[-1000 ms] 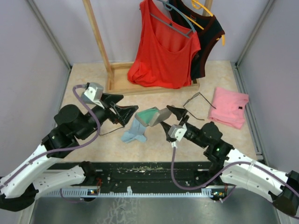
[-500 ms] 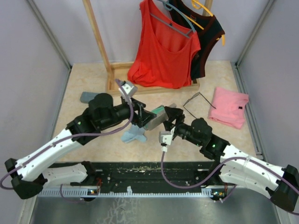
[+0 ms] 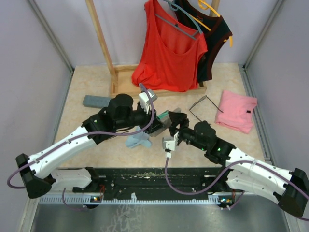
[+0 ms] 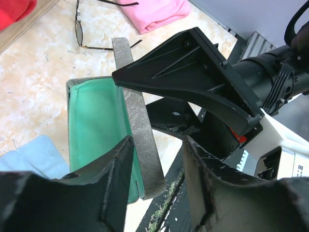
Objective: Organize the sunglasses
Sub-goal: Place the sunglasses case at the center of the board.
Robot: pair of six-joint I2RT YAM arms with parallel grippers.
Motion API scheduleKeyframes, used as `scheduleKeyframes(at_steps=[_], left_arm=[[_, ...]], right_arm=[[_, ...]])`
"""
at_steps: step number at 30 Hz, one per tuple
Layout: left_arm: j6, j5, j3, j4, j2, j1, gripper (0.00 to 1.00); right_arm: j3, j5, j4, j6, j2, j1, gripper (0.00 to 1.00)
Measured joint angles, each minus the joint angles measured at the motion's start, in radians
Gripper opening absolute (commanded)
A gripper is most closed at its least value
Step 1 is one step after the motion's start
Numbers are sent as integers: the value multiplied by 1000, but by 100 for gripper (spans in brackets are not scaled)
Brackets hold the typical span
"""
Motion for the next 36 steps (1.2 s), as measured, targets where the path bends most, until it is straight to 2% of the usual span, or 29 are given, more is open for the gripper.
scheduleKeyframes(at_steps=[4,8,14,26,28,31,33,36], left_arm=[[11,7,3,-10,6,0,42],[23,11,3,-18,6,0,53],[27,24,3,-29,12,0,52],[30,0,3,-45,27,7,21],[30,-6,3,-47,28,9,17],[30,-10,2,-50,30,9,14],[30,-13,2,-55,30,9,13],[30,-18,2,-54,30,9,11]], right_arm=[[0,0,-16,-1,2,0,0],[2,0,-27,-1,2,1,0],[7,8,-31,-1,5,1,0],[7,17,-35,-2,7,2,0],[7,19,-38,-3,7,2,8],[7,19,-46,-1,7,2,34],[11,16,-58,1,5,2,55],[24,14,-86,9,3,2,71]])
